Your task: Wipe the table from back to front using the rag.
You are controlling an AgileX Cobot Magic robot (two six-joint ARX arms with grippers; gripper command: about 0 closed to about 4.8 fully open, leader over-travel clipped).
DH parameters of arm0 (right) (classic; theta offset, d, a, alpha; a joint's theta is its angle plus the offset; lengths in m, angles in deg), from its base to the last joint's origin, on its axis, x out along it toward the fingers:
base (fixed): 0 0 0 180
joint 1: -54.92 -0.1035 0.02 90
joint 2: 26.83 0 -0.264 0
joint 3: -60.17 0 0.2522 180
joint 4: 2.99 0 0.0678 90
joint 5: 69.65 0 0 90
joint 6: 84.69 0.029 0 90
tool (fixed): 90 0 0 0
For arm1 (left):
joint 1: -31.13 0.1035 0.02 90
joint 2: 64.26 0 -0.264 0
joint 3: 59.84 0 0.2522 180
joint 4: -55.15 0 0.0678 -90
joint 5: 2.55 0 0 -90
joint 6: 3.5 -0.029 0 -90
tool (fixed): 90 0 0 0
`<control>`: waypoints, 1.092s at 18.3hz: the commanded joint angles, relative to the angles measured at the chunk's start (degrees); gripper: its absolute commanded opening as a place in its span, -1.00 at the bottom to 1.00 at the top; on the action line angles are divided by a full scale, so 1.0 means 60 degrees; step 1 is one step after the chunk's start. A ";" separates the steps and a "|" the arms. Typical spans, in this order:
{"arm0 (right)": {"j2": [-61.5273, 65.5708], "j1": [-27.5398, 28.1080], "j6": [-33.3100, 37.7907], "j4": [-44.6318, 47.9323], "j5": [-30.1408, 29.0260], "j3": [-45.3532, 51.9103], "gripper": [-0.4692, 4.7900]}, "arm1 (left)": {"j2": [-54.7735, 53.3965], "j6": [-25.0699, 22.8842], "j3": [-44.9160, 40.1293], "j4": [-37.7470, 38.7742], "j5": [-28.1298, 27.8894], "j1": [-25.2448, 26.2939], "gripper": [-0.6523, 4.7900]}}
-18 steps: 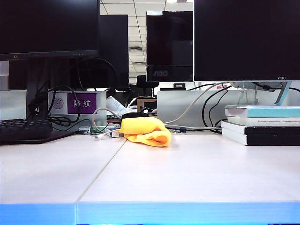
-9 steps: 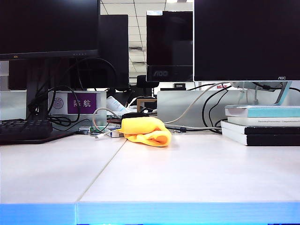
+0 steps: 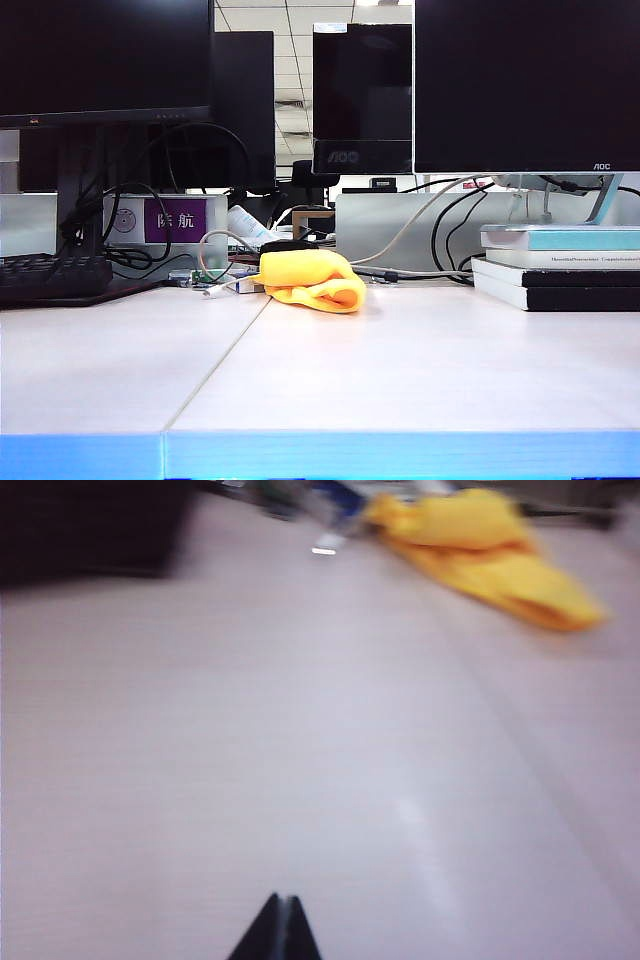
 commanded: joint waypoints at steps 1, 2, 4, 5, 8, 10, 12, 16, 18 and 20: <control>-0.0011 0.0000 0.0025 -0.0098 0.0015 0.0004 -0.82 | 0.0015 -0.1297 0.0022 -0.0029 -0.0528 0.1064 -0.78; -0.0011 0.0007 0.0025 -0.0095 0.0011 0.0004 -0.82 | 0.0029 -0.1483 0.0018 -0.0033 -0.0514 0.1392 -0.78; -0.0011 0.0007 0.0025 -0.0095 0.0015 0.0004 -0.82 | 0.0197 -0.1810 -0.0058 -0.0124 -0.0419 0.2324 -0.78; -0.0011 0.0007 0.0025 -0.0095 0.0018 0.0004 -0.82 | 0.0237 -0.2109 -0.0175 -0.0364 -0.0106 0.2634 -0.78; -0.0011 0.0007 0.0025 -0.0095 0.0015 0.0004 -0.82 | 0.0237 -0.2277 -0.0499 -0.0718 0.0608 0.2932 -0.78; -0.0011 0.0011 0.0025 -0.0095 0.0018 0.0004 -0.82 | 0.0237 -0.2277 -0.0718 -0.1082 0.0765 0.2922 -0.78; -0.0011 0.0011 0.0025 -0.0095 0.0029 0.0004 -0.82 | 0.0240 -0.2266 -0.0820 -0.1344 0.0645 0.2936 -0.78; -0.0011 0.0015 0.0025 -0.0091 0.0044 0.0004 -0.82 | 0.0240 -0.2229 -0.0820 -0.1341 0.0747 0.2925 -0.78; -0.0011 0.0015 0.0025 -0.0091 0.0044 0.0004 -0.82 | 0.0237 -0.2229 -0.0820 -0.1341 0.0743 0.2925 -0.78; -0.0011 0.0015 0.0025 -0.0091 0.0040 0.0004 -0.82 | 0.0237 -0.2229 -0.0820 -0.1341 0.0747 0.2925 -0.78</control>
